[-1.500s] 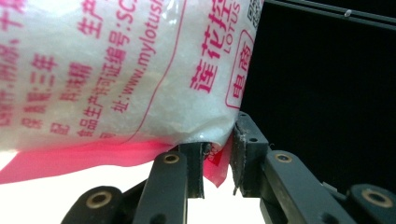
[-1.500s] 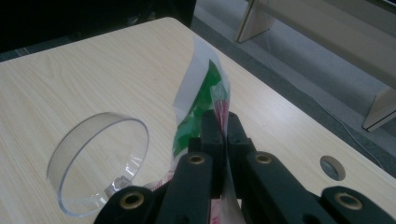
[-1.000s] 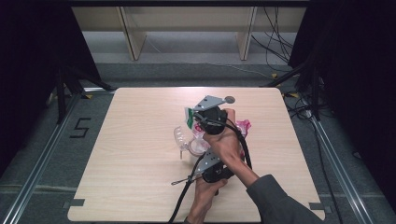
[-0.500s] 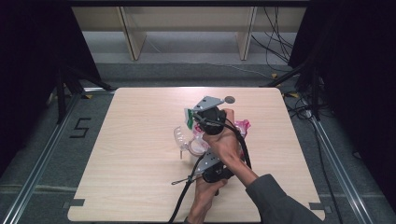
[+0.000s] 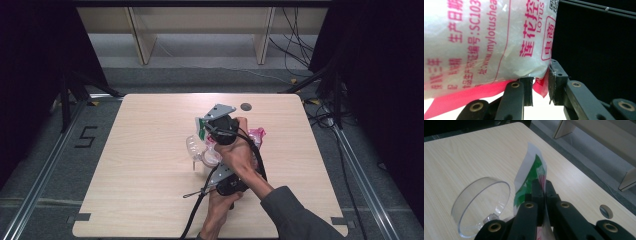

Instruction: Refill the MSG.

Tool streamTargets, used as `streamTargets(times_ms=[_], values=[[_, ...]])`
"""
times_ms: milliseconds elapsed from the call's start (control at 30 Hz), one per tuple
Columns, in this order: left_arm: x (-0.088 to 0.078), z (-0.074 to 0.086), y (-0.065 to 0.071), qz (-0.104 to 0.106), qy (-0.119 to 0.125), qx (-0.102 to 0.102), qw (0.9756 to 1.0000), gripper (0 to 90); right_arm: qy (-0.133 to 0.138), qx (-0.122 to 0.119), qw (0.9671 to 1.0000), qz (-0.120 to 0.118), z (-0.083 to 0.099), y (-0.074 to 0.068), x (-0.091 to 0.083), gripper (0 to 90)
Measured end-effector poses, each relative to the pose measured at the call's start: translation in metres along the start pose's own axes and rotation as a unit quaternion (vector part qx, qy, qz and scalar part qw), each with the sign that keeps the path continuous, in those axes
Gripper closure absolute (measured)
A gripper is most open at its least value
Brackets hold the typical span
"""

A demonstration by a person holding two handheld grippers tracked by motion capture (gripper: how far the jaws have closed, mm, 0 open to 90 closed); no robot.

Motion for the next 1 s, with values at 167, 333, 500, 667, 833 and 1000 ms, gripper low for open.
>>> streamTargets(times_ms=[167, 333, 500, 667, 833, 1000], values=[[-0.002, 0.002, -0.004, -0.005, -0.019, 0.023, 0.9995, 75.5, -0.003, 0.003, 1.0000, -0.002, 0.000, -0.002, 0.001, 90.0], [0.001, -0.001, 0.001, 0.000, 0.009, -0.014, 0.9999, 75.4, -0.010, 0.000, 0.9999, -0.004, 0.002, -0.003, 0.005, 90.0], [0.001, -0.002, 0.001, 0.004, 0.013, -0.017, 0.9998, 75.4, -0.011, 0.002, 0.9999, -0.007, 0.001, -0.004, 0.005, 90.0], [-0.003, 0.003, -0.006, -0.005, -0.019, 0.016, 0.9997, 75.4, -0.004, 0.008, 1.0000, -0.002, 0.001, 0.000, 0.005, 90.0], [-0.002, 0.003, -0.006, -0.002, -0.017, 0.014, 0.9998, 75.3, -0.006, 0.007, 1.0000, 0.002, 0.003, 0.003, 0.004, 90.0], [-0.005, 0.004, -0.008, -0.022, -0.032, 0.011, 0.9992, 75.0, 0.011, 0.017, 0.9998, 0.000, 0.000, 0.004, 0.001, 90.0]])
Point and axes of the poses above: each handheld gripper's, and its own axes: x roughly forward along the jaws, z roughly out of its underside, y roughly to its right, the point moved 7 cm from there along x, roughly forward along the jaws, and after that the axes turned 3 degrees about y, right-handed, at the moved point
